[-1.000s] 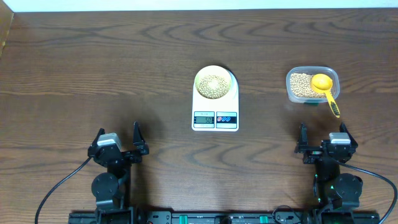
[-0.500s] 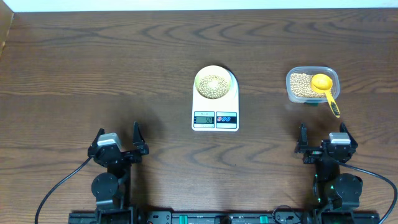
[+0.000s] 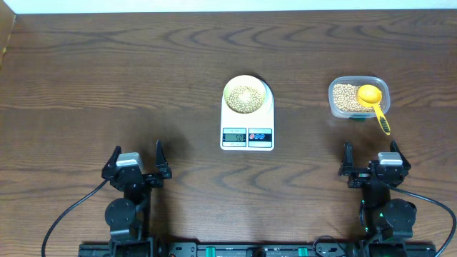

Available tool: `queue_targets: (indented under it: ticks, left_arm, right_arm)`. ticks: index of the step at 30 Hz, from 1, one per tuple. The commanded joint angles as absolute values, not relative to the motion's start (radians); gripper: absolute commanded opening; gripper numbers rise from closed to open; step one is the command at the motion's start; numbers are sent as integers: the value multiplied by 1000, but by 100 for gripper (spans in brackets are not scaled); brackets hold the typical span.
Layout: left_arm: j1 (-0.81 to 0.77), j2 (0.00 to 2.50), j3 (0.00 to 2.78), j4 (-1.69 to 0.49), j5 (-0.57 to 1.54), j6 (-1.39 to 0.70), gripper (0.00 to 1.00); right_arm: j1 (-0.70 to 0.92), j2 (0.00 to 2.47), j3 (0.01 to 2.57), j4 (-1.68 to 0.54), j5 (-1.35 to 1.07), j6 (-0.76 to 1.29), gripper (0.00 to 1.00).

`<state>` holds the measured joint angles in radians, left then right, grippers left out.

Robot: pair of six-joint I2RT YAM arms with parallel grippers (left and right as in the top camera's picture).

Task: Scoop item into bowl and weigh 50g on scale

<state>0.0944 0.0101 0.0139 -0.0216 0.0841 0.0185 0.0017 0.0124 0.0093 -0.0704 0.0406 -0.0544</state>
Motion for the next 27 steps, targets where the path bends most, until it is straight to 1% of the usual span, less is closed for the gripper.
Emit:
queue_targets:
  ticks: [1,27]
  left_arm:
    - [81,2,5,-67,120,60,98]
    - [60,2,5,-67,119,48,98]
  right_arm:
    - [-8,6,6,-72,39,-38,99]
    - [-8,6,6,-72,39,-38,99]
